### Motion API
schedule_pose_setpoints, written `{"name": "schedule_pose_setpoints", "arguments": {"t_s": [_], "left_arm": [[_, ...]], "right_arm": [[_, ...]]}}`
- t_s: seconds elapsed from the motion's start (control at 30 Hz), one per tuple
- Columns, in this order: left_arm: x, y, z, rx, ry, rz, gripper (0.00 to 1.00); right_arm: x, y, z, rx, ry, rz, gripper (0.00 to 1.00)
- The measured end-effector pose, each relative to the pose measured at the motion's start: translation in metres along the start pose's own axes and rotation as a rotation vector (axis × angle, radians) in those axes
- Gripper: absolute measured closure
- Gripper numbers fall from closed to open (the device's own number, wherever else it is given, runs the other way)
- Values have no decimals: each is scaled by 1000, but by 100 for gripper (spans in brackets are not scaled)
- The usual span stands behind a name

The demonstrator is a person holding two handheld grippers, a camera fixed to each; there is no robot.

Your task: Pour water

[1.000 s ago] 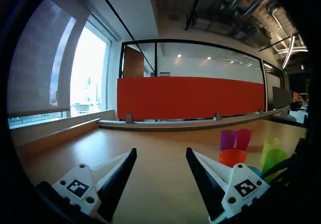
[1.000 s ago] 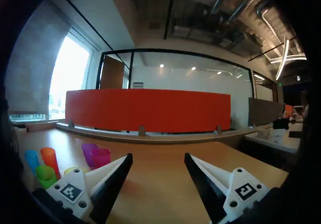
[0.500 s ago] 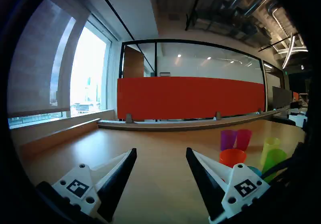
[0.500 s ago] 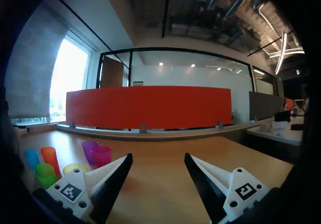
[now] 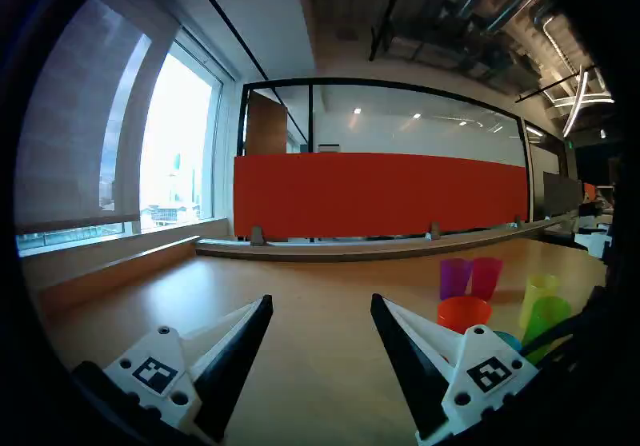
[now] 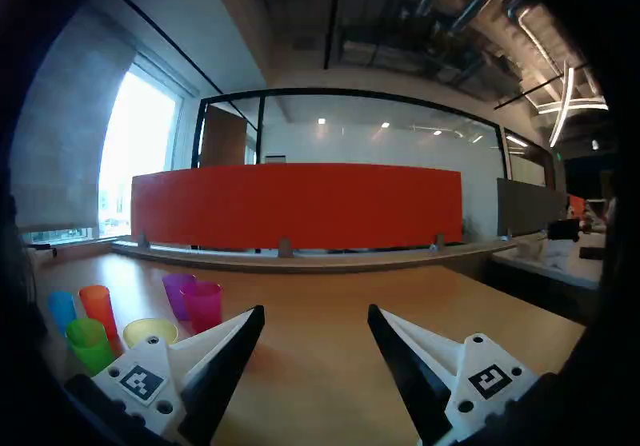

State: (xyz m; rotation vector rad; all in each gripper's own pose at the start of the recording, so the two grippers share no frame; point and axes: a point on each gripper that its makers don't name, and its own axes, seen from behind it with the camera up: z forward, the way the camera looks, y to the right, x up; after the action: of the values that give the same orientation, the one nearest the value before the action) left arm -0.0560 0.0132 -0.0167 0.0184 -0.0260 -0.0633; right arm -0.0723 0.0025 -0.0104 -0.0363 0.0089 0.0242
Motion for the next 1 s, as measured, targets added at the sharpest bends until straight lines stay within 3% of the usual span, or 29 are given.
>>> {"name": "schedule_pose_setpoints", "arguments": {"t_s": [1.0], "left_arm": [[0, 0, 0, 0, 0, 0, 9]], "right_arm": [[1, -1, -3, 2, -2, 3, 0]]}}
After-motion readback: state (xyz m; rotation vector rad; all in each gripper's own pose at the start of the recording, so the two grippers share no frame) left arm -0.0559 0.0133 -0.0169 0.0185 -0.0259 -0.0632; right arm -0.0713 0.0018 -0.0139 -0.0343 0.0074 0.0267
